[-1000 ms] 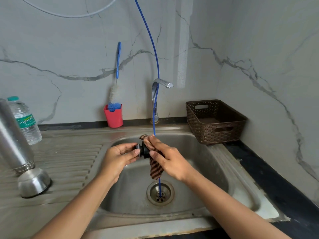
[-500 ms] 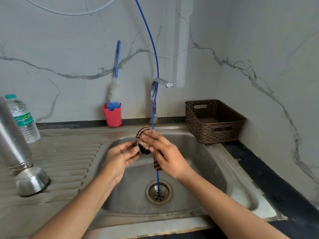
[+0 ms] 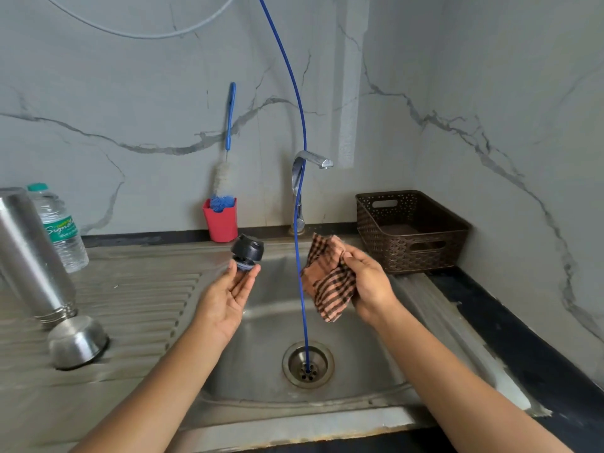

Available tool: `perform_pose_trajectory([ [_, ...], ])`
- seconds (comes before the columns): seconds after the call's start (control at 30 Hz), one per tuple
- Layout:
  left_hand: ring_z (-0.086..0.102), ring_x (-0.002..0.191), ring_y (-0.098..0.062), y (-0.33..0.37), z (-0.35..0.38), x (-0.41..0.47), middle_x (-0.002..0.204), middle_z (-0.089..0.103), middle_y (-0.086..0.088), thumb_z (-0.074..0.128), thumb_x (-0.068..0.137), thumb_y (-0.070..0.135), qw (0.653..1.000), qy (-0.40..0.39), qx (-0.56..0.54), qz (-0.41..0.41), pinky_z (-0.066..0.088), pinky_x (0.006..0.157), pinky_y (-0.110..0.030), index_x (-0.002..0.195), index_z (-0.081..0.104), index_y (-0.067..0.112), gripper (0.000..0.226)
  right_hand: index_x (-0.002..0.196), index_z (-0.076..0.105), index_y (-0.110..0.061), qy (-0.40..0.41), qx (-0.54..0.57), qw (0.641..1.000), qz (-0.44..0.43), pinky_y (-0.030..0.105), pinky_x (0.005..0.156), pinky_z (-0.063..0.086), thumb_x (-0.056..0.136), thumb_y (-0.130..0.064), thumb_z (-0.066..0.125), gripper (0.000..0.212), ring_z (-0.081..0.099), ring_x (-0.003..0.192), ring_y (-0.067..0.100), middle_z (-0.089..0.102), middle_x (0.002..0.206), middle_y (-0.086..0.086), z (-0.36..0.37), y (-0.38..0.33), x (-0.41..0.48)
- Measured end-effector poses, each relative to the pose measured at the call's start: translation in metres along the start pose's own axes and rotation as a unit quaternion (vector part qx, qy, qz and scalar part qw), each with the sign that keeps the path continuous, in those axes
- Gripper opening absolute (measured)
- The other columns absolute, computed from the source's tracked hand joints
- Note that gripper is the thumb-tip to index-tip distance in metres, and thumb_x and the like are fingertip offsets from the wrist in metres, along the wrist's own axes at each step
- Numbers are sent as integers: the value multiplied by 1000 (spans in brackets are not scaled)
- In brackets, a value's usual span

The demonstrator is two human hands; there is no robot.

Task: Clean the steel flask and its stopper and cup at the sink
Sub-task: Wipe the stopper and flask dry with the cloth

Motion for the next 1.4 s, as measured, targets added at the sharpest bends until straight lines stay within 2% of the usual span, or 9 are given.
perform_pose_trajectory([
  [0.43,73,75,-21,0,-10,1,92,73,-16,52,94,14,998,28,-62,-10,59,67,-24,103,59,0,18,112,66,-8,15,1,1000,13,32,73,55,99,-3,37,31,69,90,23,73,98,10,-4,0,-4],
  [0.6,73,73,-19,-15,-3,-7,83,74,-14,55,92,10,998,4,51,-39,59,65,-22,97,61,1,12,119,63,-15,19,-121,982,-145,31,100,47,98,-3,43,31,62,110,10,69,114,-4,9,-1,-13],
  [0.7,73,72,-18,-26,5,-12,81,74,-10,59,90,7,993,-1,112,-32,58,64,-20,93,61,4,5,123,59,-22,-53,-316,889,-327,18,104,39,94,1,45,40,53,116,-6,60,121,-19,28,-1,-32],
  [0.8,73,70,-15,-29,10,-15,76,74,-7,58,89,4,993,-3,118,-13,59,67,-20,91,63,5,6,128,58,-17,-169,-523,682,-483,26,113,30,87,-1,44,45,40,135,16,54,137,3,32,23,-30],
  [0.87,73,70,-16,-27,10,-16,76,74,-7,58,88,3,993,2,115,-8,59,70,-21,91,65,4,7,136,52,-11,-183,-585,612,-500,31,116,26,92,-2,44,46,30,142,24,45,145,8,29,34,-19],
  [1.03,73,71,-17,-24,6,-12,79,74,-10,64,85,6,995,32,93,3,58,63,-20,93,66,3,9,138,49,-11,-183,-589,609,-500,32,113,33,90,0,46,49,33,140,21,42,147,7,18,36,-14],
  [1.2,73,70,-17,-28,11,-17,75,74,-6,61,87,4,995,22,100,2,58,64,-19,89,64,4,3,133,53,-9,-104,-449,802,-381,28,112,33,88,6,49,48,36,134,0,46,140,-4,25,32,-15],
  [1.27,73,69,-16,-29,13,-19,75,74,-5,61,87,4,994,22,104,13,58,64,-18,86,63,5,2,136,52,-12,-112,-471,778,-399,26,111,34,88,5,50,50,37,135,3,45,143,-1,26,32,-15],
  [1.4,73,69,-18,-30,10,-18,75,74,-5,63,84,2,994,32,102,19,56,60,-18,87,64,7,6,134,54,-12,-140,-583,614,-514,30,100,47,84,4,59,53,46,131,20,49,142,8,16,37,-13],
])
Point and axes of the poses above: each hand's wrist, its own x-axis towards the middle knuckle, its own z-axis out of the palm, y = z × x, the point moved 1 cm from there along x, towards the middle knuckle
